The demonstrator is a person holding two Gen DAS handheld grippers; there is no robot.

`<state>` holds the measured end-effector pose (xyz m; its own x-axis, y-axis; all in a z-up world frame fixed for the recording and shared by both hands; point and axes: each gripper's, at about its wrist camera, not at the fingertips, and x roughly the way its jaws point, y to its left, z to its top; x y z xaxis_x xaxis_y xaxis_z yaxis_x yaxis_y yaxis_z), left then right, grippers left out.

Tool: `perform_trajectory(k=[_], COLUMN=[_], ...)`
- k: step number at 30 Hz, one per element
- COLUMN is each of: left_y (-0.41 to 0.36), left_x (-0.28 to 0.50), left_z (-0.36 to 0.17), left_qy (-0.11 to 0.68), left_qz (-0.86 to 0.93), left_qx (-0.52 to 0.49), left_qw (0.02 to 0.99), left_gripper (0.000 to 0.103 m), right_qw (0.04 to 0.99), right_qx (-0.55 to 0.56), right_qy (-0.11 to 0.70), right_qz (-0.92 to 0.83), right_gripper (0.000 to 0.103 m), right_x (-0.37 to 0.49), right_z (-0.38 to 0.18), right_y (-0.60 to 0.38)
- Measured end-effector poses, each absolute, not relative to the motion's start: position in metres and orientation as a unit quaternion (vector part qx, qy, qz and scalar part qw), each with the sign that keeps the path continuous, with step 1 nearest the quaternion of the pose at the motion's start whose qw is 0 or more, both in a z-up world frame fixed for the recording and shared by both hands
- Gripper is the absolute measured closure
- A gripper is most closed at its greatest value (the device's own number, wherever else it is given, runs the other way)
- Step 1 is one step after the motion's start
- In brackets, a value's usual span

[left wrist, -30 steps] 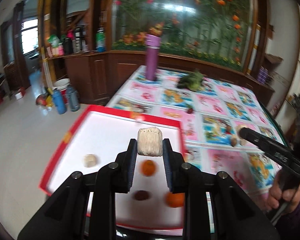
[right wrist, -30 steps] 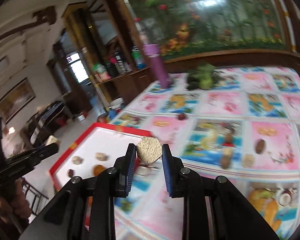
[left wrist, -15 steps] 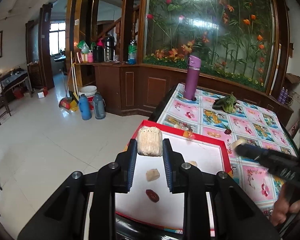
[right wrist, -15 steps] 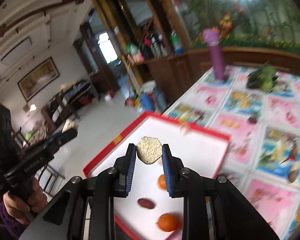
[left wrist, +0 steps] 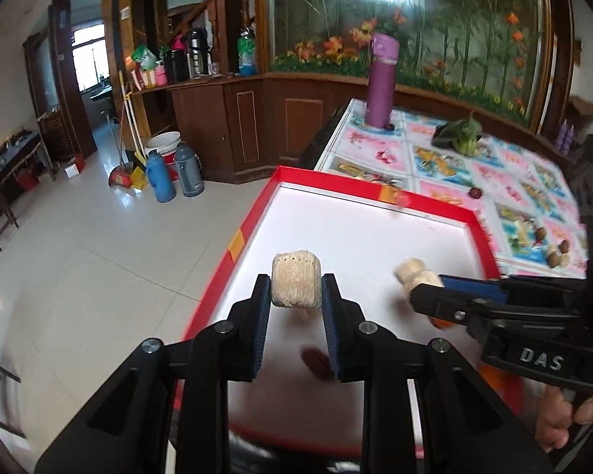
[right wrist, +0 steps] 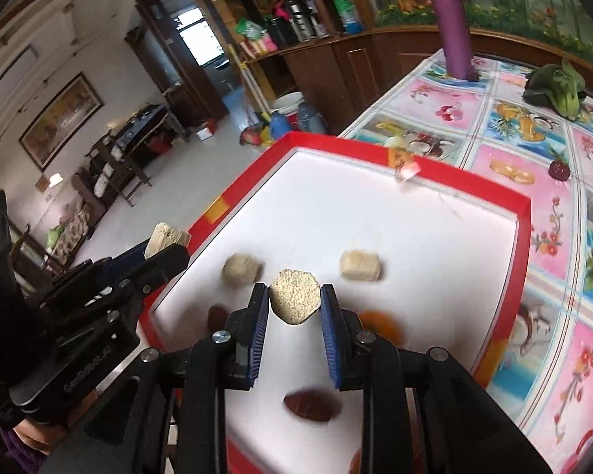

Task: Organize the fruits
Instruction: 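Carry both beige cubes over the white tray and open both grippers to drop them, then move both open grippers back over the remaining nuts and cubes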

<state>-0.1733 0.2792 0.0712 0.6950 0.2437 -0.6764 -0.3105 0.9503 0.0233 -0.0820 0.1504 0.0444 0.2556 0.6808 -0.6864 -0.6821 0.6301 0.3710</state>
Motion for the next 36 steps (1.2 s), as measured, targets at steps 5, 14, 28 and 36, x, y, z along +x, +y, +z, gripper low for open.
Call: perform_trajectory(k=[5, 14, 28, 36], left_y=[0.299, 0.287, 0.278, 0.227], left_x=[-0.133, -0.102, -0.113, -0.131], left_z=[0.069, 0.047, 0.056, 0.092], left_qy=[0.397, 0.453, 0.461, 0.417], left_qz=[0.135, 0.122, 0.152, 0.115], left_qx=[-0.047, -0.039, -0.03, -0.001], left_qw=[0.907, 0.882, 0.874, 0.902], left_gripper=[0.075, 0.075, 0.037, 0.028], right_qw=[0.805, 0.807, 0.788, 0.813], right_qx=[0.015, 0.035, 0.07, 0.082], right_qy=[0.44, 0.482, 0.487, 0.441], right_qz=[0.398, 0.34, 0.37, 0.37], right_gripper=[0.078, 0.078, 0.063, 0.059], right_x=[-0.065, -0.039, -0.046, -0.051], right_z=[0.048, 0.032, 0.047, 0.069], right_y=[0.151, 0.133, 0.112, 0.044])
